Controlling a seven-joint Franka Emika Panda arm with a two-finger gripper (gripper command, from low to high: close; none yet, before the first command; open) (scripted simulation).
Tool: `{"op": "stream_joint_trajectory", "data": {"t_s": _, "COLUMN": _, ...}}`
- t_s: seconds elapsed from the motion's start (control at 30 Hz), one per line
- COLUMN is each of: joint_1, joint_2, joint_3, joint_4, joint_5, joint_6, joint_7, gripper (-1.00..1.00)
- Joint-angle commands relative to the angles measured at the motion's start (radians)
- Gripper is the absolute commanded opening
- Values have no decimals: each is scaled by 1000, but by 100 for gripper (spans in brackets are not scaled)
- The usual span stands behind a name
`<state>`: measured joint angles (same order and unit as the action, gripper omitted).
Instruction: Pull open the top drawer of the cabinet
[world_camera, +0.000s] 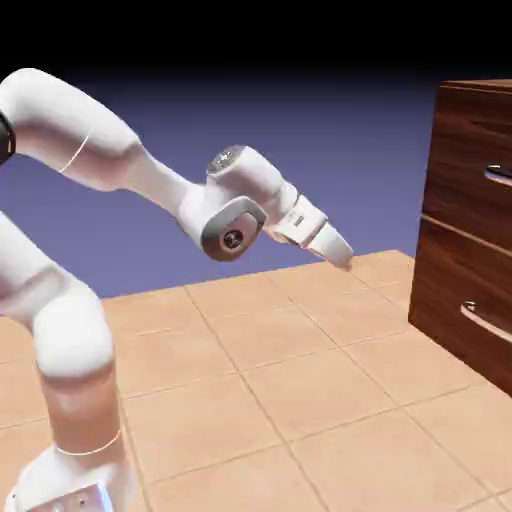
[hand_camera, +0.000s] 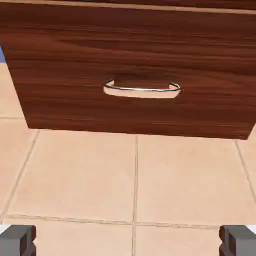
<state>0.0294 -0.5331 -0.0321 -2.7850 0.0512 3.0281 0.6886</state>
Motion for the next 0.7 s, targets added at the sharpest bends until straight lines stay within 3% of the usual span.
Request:
{"op": "stream_joint_trajectory", "data": {"t_s": 0.0, "joint_1": 14, "joint_2": 31, "joint_3": -27, "joint_4": 21, "joint_5": 43, "joint_6": -7, "joint_7": -44, "gripper": 100}}
{"op": "stream_joint_trajectory", "data": {"t_s": 0.67, "joint_1": 303, "joint_2": 642, "joint_3": -559, "joint_4": 434, "joint_5": 892, "joint_6": -155, "joint_7": -913, "gripper": 100}}
